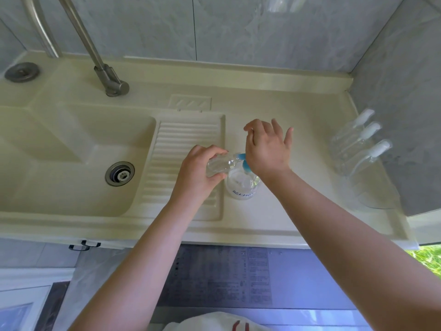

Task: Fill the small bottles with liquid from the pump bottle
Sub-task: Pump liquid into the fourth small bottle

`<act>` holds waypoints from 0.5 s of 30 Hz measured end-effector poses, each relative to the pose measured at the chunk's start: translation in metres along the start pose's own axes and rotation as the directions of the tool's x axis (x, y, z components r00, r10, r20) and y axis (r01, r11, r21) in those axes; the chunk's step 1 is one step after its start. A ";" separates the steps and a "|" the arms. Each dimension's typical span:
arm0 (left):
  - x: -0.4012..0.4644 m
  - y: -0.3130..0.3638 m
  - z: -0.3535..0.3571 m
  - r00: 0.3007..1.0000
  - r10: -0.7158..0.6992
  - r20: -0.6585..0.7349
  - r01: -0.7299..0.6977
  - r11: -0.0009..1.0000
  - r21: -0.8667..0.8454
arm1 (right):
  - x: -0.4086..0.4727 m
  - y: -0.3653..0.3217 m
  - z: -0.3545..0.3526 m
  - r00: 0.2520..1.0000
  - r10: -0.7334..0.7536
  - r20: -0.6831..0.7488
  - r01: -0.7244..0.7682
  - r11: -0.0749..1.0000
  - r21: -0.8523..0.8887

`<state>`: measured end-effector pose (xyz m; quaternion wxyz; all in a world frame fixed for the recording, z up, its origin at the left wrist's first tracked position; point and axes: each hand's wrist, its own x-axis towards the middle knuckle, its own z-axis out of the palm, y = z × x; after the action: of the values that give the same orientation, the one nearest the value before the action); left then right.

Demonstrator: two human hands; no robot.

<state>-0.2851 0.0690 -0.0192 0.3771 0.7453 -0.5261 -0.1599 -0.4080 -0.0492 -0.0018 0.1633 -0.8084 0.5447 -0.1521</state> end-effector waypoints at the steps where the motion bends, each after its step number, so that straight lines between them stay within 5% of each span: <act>1: -0.001 0.000 0.001 1.000 -0.003 0.006 0.003 1.000 -0.005 | -0.001 0.000 0.002 1.000 -0.004 -0.001 0.004 1.000 -0.011; 15: -0.001 0.000 -0.001 1.000 -0.011 0.004 0.011 1.000 -0.008 | 0.003 -0.001 -0.010 0.999 -0.035 -0.031 0.033 0.998 -0.049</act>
<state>-0.2848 0.0699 -0.0192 0.3783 0.7462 -0.5222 -0.1655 -0.4105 -0.0532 0.0077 0.1323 -0.8187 0.5369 -0.1546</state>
